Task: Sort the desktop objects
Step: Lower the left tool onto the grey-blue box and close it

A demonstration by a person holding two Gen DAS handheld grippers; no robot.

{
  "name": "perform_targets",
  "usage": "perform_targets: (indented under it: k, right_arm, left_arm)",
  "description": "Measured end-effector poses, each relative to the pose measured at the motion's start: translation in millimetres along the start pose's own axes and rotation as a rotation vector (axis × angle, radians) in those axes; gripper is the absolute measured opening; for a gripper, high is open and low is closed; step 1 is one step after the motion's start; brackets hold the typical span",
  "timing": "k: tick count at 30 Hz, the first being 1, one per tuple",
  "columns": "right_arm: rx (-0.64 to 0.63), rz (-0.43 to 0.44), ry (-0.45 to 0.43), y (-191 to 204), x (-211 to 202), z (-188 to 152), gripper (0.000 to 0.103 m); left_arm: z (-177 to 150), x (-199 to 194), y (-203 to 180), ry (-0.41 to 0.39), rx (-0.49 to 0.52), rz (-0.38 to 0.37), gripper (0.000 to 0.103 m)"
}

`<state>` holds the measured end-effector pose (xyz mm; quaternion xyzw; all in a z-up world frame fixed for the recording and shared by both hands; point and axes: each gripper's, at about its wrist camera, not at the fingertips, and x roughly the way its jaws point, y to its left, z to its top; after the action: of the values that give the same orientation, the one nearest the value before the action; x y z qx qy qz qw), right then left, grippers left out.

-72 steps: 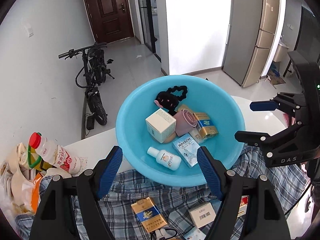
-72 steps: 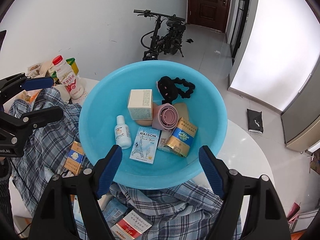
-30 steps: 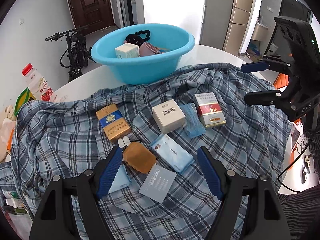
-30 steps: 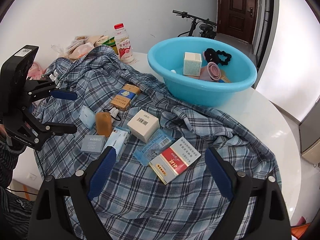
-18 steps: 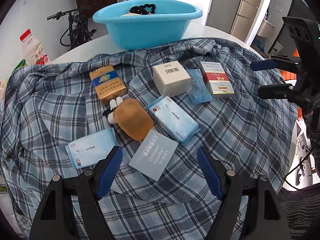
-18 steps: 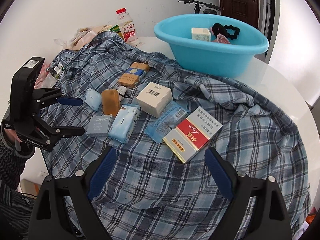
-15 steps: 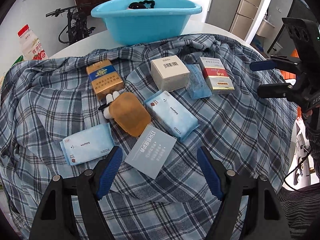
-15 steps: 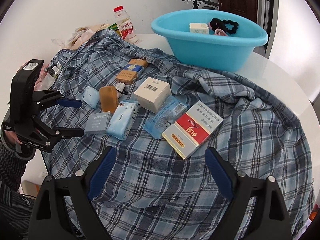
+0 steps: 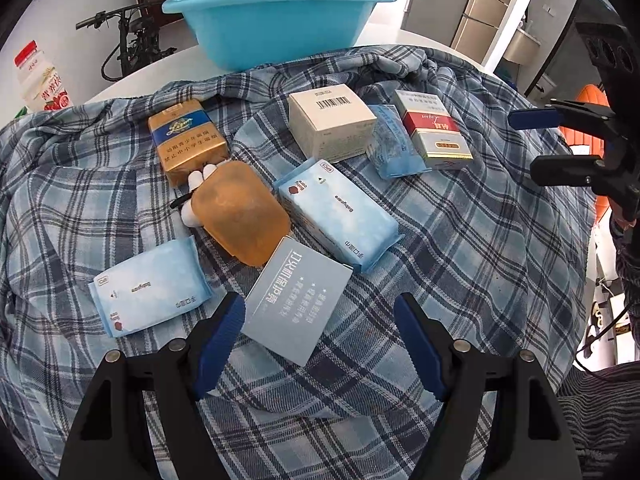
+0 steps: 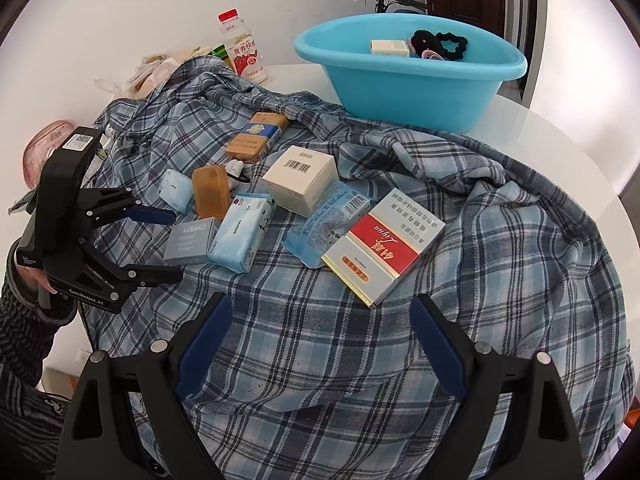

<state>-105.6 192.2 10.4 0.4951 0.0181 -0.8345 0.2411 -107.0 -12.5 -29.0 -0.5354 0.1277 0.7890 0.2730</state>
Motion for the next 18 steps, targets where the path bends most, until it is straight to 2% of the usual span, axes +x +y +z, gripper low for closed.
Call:
perform_targets:
  k: [4,11,18]
  right_arm:
    - [0.005,-0.010,0.010,-0.7,0.5,-2.2,0.089]
    - [0.022,-0.016,0.040,-4.3,6.9,-11.1,0.089]
    - [0.012,-0.010,0.062,-3.4,11.1,-12.9,0.089]
  left_arm:
    - [2.1,9.8,6.0,0.014,0.002,0.022,0.079]
    - [3.1,24.1,11.9,0.047,-0.009,0.004,0.079]
    - [5.0,20.0,13.7,0.033,-0.031,0.009,0.079]
